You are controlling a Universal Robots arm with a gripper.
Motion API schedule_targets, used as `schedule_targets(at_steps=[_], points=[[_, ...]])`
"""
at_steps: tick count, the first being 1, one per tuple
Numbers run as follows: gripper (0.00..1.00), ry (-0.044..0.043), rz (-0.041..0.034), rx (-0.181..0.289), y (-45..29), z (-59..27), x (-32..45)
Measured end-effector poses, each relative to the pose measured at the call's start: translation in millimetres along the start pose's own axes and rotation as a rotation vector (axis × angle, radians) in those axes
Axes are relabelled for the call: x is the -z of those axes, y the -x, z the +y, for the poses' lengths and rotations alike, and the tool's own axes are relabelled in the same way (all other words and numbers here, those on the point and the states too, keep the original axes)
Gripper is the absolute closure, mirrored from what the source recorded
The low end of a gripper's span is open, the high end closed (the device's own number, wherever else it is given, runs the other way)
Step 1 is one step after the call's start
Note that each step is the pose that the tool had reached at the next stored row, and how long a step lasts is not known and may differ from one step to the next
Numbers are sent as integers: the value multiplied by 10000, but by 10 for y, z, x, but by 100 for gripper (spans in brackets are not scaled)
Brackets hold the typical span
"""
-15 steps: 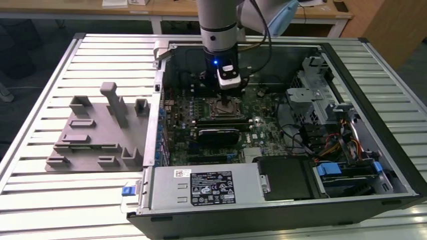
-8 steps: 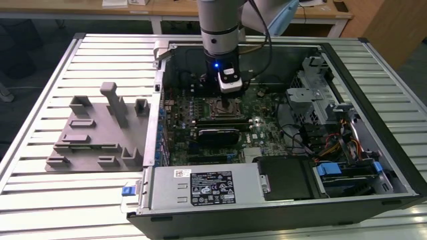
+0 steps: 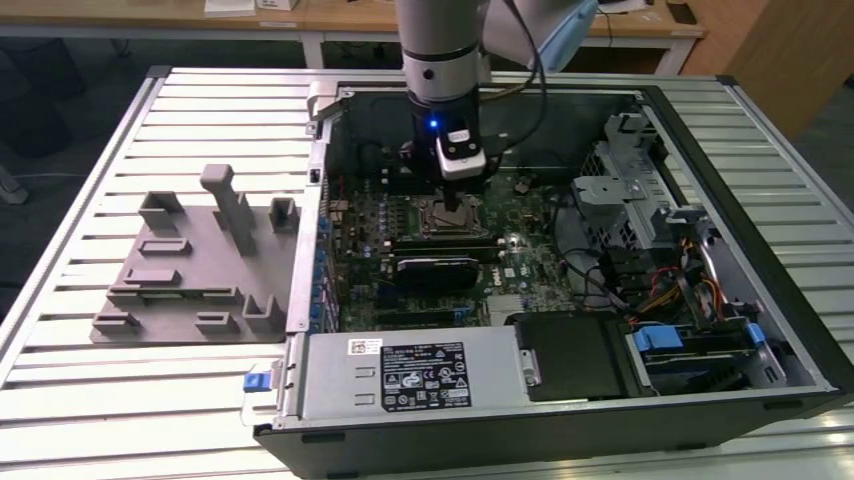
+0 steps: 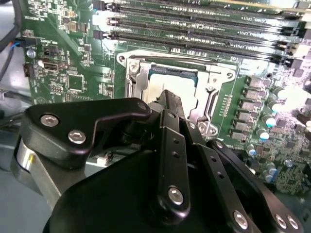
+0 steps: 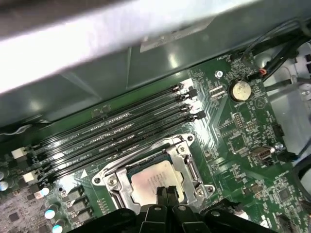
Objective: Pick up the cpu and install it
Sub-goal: 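Install the first cpu locking lever, then install the second cpu locking lever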
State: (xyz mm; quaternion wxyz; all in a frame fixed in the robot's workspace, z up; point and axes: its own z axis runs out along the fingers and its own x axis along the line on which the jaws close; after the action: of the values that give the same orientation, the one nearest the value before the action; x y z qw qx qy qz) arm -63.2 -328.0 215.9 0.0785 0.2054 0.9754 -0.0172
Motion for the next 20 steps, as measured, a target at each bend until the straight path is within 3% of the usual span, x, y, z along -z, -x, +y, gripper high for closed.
schedule_targets(at_steps=[7, 20], points=[[89, 117, 54, -17, 7, -5, 19], [89, 116, 56, -17, 21, -14, 17]])
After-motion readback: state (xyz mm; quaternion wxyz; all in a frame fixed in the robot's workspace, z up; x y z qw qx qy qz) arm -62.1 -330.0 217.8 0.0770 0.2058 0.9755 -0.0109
